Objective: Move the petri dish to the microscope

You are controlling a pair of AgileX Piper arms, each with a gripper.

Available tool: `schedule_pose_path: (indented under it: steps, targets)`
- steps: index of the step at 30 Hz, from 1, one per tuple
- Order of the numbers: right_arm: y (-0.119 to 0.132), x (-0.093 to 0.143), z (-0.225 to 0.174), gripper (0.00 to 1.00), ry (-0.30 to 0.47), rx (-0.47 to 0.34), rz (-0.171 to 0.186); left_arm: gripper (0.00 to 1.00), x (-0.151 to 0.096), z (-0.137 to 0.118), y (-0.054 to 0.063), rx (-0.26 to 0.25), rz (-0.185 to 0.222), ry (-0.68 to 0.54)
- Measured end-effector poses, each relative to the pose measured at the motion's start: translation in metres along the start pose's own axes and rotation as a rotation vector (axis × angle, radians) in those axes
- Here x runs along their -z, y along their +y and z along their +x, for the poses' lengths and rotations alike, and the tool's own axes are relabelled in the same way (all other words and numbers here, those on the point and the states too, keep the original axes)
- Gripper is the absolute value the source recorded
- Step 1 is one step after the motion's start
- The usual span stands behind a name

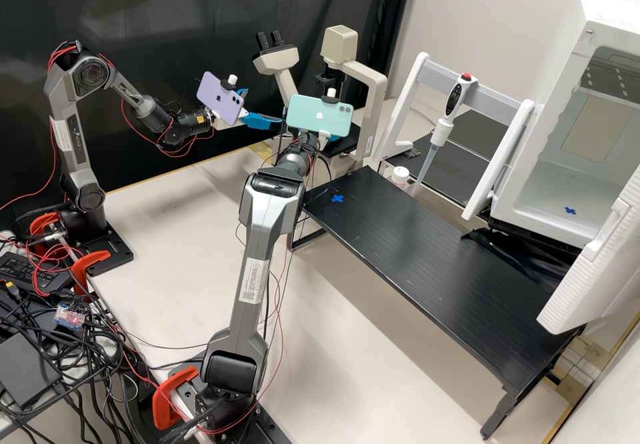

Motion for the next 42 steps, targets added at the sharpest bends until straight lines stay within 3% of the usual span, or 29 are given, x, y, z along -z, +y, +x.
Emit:
schedule_pose_path:
  steps: [10,20,21,42]
  targets:
    - [0.003,0.0,0.011,0.0,0.006,-0.026,-0.022,1.0,0.0,0.0,0.0,0.0,0.0,0.0]
    - [0.004,-0.008,0.025,0.0,-0.037,-0.041,-0.002,1.0,0.0,0.0,0.0,0.0,0.0,0.0]
    - [0.004,-0.008,0.025,1.0,-0.041,-0.04,-0.005,1.0,0.0,0.0,0.0,0.0,0.0,0.0]
    - [0.01,-0.017,0.008,1.0,-0.049,-0.007,-0.027,1.0,0.0,0.0,0.0,0.0,0.0,0.0]
